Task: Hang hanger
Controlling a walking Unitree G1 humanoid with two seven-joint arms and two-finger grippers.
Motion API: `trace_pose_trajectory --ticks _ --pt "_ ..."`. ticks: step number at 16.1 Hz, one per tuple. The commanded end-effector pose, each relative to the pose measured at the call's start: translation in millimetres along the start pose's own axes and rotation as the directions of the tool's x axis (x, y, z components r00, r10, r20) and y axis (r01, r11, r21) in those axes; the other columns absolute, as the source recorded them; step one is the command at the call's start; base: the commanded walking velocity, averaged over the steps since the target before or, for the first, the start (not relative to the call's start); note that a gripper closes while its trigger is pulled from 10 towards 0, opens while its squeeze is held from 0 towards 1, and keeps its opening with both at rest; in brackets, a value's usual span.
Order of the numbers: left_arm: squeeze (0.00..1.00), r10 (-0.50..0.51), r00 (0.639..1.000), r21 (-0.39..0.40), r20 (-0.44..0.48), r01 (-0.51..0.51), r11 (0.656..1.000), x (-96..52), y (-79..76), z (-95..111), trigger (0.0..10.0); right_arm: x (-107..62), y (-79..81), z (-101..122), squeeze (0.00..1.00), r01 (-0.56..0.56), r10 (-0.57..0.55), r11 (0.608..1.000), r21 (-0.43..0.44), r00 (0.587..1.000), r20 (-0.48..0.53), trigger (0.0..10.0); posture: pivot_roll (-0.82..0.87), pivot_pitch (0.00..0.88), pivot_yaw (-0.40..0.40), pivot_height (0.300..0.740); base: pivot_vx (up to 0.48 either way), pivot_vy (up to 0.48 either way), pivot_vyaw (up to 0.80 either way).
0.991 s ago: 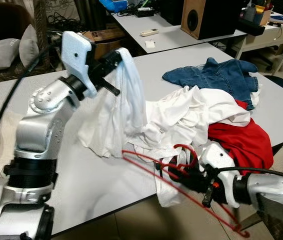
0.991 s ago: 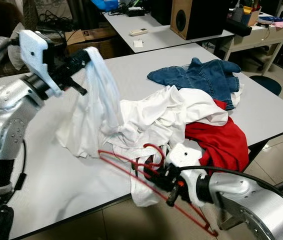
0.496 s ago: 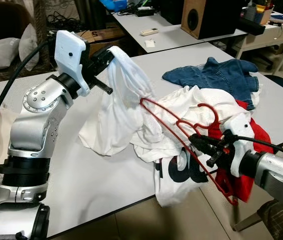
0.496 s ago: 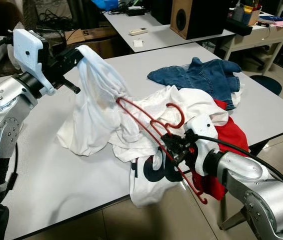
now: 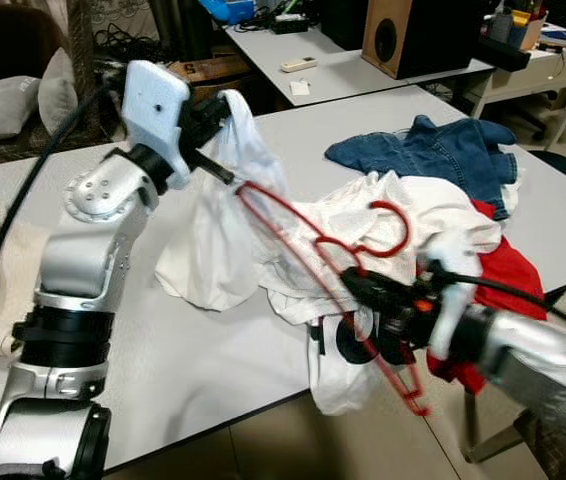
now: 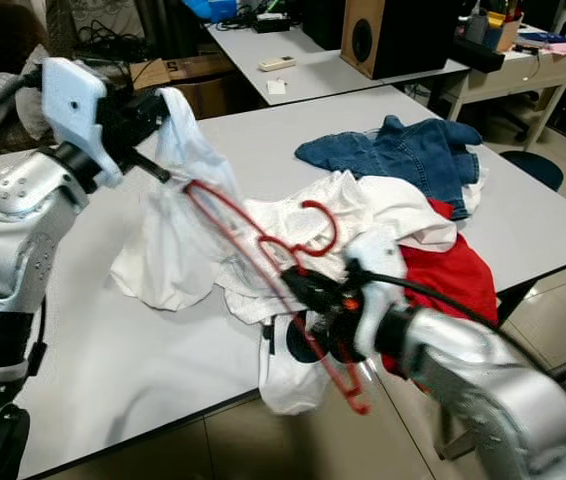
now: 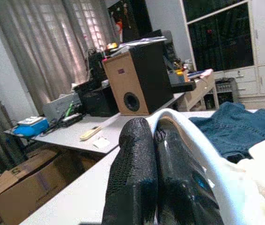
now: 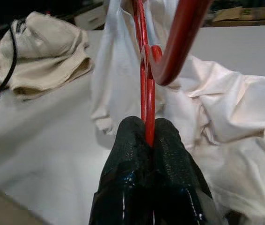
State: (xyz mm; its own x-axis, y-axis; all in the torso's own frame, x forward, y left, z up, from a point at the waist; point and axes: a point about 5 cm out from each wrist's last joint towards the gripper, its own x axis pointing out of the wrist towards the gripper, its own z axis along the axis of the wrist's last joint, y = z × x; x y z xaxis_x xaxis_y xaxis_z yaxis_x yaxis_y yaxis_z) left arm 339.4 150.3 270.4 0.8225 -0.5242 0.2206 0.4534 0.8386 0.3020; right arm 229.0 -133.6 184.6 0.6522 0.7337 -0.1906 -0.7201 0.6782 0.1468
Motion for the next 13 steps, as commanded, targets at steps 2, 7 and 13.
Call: trace_pose_trajectory --ticks 2,7,13 --pt "0.00 0.014 1.000 0.060 -0.003 -0.014 0.998 1.0 3.2 5 0.0 5.0 3.8 -1 0.00 -0.008 0.008 1.000 0.021 1.000 -0.017 10.0 -0.03 0.000 0.074 0.740 0.000 0.000 0.00" --pt "0.00 0.153 0.988 0.046 0.016 -0.153 0.987 -1.9 24.4 10 0.0 -5.8 -13.6 -37 0.00 0.113 -0.145 0.986 -0.124 0.947 -0.287 10.0 -0.02 0.000 0.071 0.740 0.000 0.000 0.00" --pt "0.00 0.122 0.992 0.060 -0.012 -0.121 0.991 -1.6 17.8 3 0.0 -7.4 1.8 -7 0.00 -0.023 0.013 0.994 -0.110 0.996 -0.091 10.0 -0.03 0.000 0.074 0.740 0.000 0.000 0.00"
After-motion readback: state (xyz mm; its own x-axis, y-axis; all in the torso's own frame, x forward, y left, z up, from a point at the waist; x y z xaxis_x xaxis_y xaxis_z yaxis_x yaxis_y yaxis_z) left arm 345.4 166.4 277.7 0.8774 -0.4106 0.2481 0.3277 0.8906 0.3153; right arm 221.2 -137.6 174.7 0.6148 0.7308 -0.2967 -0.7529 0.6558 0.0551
